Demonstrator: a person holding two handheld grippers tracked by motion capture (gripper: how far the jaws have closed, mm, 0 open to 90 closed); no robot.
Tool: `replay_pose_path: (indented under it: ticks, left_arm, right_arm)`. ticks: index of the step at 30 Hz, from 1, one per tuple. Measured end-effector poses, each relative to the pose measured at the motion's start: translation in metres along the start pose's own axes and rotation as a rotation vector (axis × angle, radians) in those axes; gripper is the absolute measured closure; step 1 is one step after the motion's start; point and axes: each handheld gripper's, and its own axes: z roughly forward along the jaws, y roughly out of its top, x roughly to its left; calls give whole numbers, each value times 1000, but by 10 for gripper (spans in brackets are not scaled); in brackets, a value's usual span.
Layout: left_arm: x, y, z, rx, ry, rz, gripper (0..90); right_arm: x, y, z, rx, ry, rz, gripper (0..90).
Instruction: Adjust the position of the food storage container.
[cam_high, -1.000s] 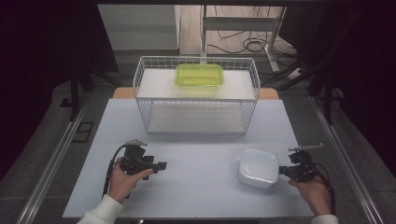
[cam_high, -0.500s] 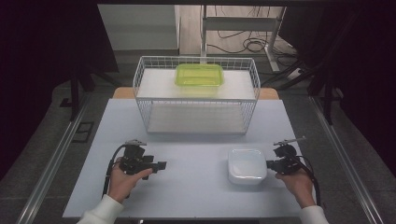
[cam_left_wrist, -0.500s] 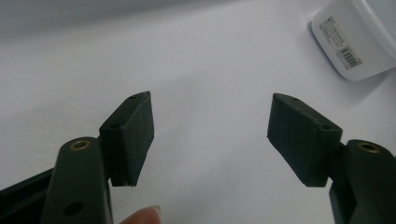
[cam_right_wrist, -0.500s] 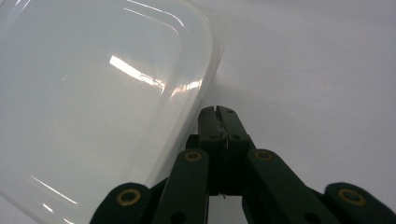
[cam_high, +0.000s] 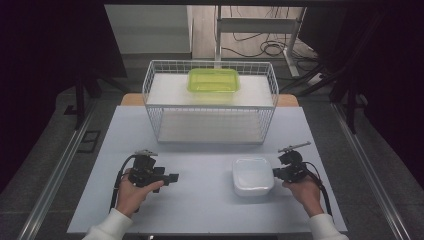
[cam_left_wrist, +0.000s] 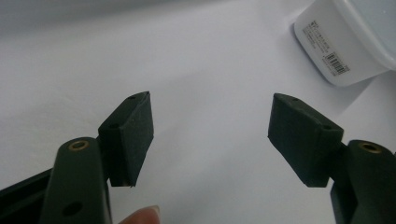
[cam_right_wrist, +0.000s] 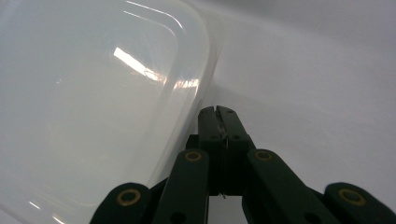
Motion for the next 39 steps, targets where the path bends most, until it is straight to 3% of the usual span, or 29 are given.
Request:
replay_pose_path:
  ticks: [6,19,28,39]
  left_arm:
    - [1,0,0,2,-2,-2,305]
    - [1,0,-1,3,-6,-3,301]
    - [3,0,-1,0,-4,-12,300]
    - [3,0,0,1,-4,-14,299]
  right_arm:
    - [20,11,10,15,16,-36,886]
    - [50,14,16,36,47,-86,886]
    - [78,20,30,59,105,-127,885]
    - [96,25,41,61,145,-151,885]
